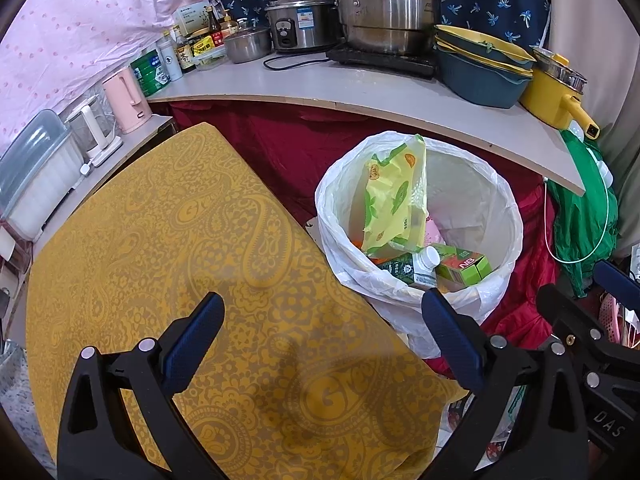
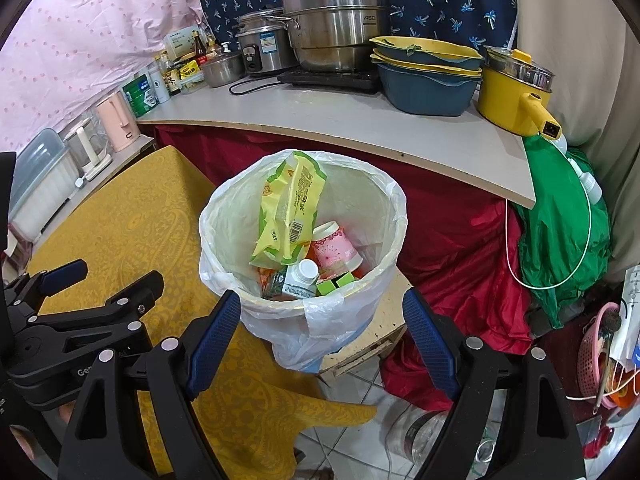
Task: Collect trash
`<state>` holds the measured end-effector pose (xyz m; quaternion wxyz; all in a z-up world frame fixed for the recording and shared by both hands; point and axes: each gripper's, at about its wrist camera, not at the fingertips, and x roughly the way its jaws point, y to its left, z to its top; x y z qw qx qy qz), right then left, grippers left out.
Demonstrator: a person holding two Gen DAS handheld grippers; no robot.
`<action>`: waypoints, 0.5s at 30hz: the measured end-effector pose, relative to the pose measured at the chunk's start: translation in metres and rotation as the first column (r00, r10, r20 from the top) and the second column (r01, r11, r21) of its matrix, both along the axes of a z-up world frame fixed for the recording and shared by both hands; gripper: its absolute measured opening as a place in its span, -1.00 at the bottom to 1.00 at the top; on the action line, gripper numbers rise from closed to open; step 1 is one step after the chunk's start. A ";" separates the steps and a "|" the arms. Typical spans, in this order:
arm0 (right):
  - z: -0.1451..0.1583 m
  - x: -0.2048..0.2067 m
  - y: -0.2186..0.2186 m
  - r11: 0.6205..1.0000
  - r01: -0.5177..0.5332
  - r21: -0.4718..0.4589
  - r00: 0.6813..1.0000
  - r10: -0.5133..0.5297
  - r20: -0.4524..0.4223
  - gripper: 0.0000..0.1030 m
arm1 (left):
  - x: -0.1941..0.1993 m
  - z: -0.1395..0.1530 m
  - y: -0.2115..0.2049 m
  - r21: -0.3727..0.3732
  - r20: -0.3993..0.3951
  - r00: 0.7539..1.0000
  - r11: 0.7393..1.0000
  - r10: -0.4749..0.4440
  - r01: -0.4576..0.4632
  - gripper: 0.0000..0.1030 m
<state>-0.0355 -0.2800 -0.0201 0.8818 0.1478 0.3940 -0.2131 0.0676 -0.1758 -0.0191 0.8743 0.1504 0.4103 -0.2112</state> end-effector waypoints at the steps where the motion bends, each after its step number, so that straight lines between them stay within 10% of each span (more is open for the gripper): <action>1: 0.000 0.000 0.000 1.000 0.001 0.000 1.000 -0.001 -0.001 0.55 | 0.000 0.000 0.000 -0.001 0.000 1.000 1.000 0.001 -0.001 0.83; 15: 0.000 -0.002 0.000 1.000 -0.004 0.000 1.000 0.004 0.002 0.55 | -0.002 -0.001 0.001 -0.002 0.000 1.000 1.000 0.004 -0.004 0.83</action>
